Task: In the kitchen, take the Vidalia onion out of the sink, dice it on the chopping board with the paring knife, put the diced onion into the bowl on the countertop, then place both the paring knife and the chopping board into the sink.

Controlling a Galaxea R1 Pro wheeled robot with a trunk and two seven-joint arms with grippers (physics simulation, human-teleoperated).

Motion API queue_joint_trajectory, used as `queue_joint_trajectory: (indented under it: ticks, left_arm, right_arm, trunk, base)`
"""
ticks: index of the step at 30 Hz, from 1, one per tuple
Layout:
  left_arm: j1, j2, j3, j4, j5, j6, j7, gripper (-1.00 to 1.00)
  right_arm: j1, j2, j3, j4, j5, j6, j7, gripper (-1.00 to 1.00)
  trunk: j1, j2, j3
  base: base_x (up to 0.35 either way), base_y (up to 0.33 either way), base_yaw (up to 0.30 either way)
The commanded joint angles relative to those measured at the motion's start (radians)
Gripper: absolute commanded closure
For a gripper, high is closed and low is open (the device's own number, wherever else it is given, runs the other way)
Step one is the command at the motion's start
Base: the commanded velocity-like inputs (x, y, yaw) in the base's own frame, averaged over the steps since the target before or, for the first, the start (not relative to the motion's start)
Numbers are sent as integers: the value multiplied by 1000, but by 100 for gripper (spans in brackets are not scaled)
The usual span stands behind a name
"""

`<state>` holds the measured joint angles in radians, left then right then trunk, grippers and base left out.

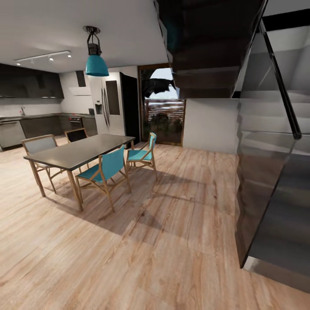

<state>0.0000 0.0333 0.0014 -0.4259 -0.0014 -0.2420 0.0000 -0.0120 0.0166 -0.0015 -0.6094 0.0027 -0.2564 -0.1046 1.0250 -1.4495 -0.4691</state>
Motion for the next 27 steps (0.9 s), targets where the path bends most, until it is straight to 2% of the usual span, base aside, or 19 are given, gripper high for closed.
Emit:
queue_joint_trajectory:
  ticks: [1,27]
  left_arm:
    - [0,0,0,-1,0,-2,0,-100]
    - [0,0,0,-1,-1,-2,0,-100]
  right_arm:
    - [0,0,0,0,0,-3,-3,-100]
    - [-1,0,0,0,0,-4,-3,-100]
  trunk:
    - [0,0,-1]
    - [0,0,-1]
  base:
    - [0,0,248]
    - [0,0,248]
